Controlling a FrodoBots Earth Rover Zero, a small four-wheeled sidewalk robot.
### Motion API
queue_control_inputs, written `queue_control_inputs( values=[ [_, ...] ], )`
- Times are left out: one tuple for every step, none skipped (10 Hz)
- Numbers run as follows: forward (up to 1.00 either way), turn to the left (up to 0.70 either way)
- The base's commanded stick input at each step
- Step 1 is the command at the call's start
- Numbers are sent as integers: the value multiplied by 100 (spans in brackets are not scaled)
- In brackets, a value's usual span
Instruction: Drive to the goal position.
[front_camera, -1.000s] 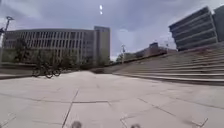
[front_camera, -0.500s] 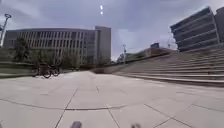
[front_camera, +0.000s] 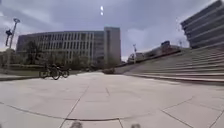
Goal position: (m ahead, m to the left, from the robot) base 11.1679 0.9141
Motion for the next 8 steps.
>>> queue_control_inputs(
  values=[
    [70, 0],
    [70, 0],
    [70, 0],
    [70, 0],
    [70, 0],
    [70, 0],
    [70, 0],
    [70, 0]
  ],
)
